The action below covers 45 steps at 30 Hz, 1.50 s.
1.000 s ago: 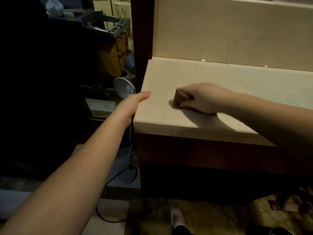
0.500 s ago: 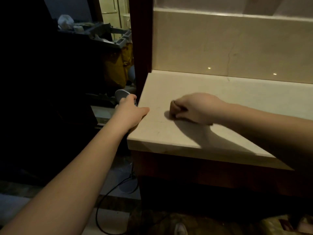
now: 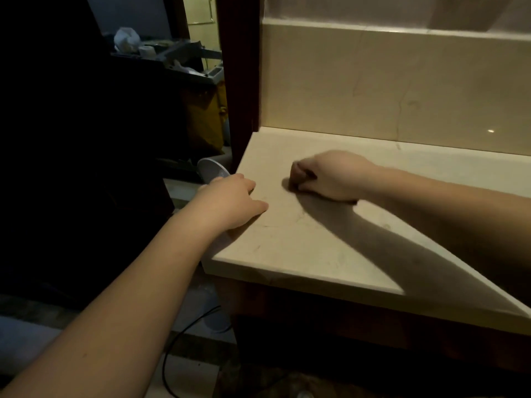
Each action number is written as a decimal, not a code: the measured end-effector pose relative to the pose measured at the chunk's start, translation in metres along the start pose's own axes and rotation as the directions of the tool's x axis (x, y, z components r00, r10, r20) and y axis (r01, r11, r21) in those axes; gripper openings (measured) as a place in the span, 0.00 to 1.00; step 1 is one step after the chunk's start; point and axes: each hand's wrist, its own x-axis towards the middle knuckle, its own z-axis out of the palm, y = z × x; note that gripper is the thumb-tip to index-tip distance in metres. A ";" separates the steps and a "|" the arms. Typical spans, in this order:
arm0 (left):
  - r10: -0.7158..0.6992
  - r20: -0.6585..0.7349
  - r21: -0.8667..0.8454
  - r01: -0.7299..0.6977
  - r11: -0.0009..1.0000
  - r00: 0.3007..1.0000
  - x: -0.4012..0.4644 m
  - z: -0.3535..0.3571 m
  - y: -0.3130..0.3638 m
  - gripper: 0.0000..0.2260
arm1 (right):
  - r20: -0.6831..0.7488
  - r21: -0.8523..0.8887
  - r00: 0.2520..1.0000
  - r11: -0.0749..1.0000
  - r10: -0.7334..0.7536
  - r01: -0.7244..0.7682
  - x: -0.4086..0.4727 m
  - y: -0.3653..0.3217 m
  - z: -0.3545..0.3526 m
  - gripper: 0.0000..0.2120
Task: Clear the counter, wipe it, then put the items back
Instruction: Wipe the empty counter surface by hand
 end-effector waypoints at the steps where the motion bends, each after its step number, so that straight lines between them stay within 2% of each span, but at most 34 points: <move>1: -0.003 0.021 0.007 0.003 1.000 1.000 0.000 0.000 0.002 0.23 | -0.036 -0.004 0.999 0.999 0.038 -0.039 0.019 0.009 -0.003 0.12; 3: -0.011 0.032 0.043 0.010 0.999 0.999 0.000 -0.001 0.005 0.23 | -0.064 -0.037 0.991 0.992 0.119 -0.122 0.054 0.023 -0.010 0.06; 5: -0.021 0.029 0.082 0.019 0.996 0.999 -0.001 -0.001 0.006 0.23 | -0.079 -0.061 0.989 0.989 0.127 -0.132 0.072 0.029 -0.010 0.06; 9: -0.039 0.019 0.082 0.037 0.996 0.999 -0.001 0.002 0.005 0.23 | -0.060 -0.027 0.998 0.999 -0.033 0.031 0.044 0.026 -0.001 0.11; 11: -0.053 0.001 0.099 0.053 0.994 0.999 0.001 0.005 0.004 0.24 | -0.016 -0.016 0.998 0.998 -0.066 0.066 0.022 0.028 0.005 0.13; 17: -0.071 -0.021 0.181 0.074 0.981 0.997 0.009 0.010 0.002 0.22 | -0.060 -0.049 0.993 0.993 0.106 -0.109 0.076 0.043 -0.014 0.07; 21: -0.108 -0.079 0.173 0.121 0.978 0.991 0.014 0.015 0.004 0.19 | -0.067 0.020 0.987 0.989 0.149 -0.148 0.118 0.030 -0.014 0.04; 24: -0.125 -0.104 0.196 0.144 0.970 0.987 0.013 0.012 0.007 0.19 | -0.093 0.047 0.977 0.981 0.193 -0.189 0.118 0.033 -0.011 0.05; 29: -0.127 -0.109 0.214 0.148 0.966 0.986 0.014 0.011 0.009 0.23 | -0.114 -0.023 0.934 0.939 0.338 -0.342 0.095 0.072 -0.014 0.09; 34: -0.128 -0.123 0.238 0.154 0.959 0.984 0.012 0.007 0.014 0.23 | -0.193 0.000 0.939 0.957 0.284 -0.289 0.112 0.047 -0.009 0.12; 38: -0.136 -0.115 0.236 0.160 0.959 0.984 0.012 0.007 0.014 0.23 | -0.173 0.053 0.945 0.961 0.278 -0.273 0.139 0.019 -0.011 0.12; 43: -0.116 -0.133 0.262 0.148 0.954 0.984 0.015 0.011 0.011 0.23 | -0.184 0.034 0.923 0.941 0.337 -0.337 0.127 0.043 -0.013 0.08; 45: -0.121 -0.159 0.244 0.158 0.957 0.980 0.017 0.013 0.010 0.23 | -0.195 0.035 0.899 0.919 0.393 -0.394 0.111 0.064 -0.010 0.09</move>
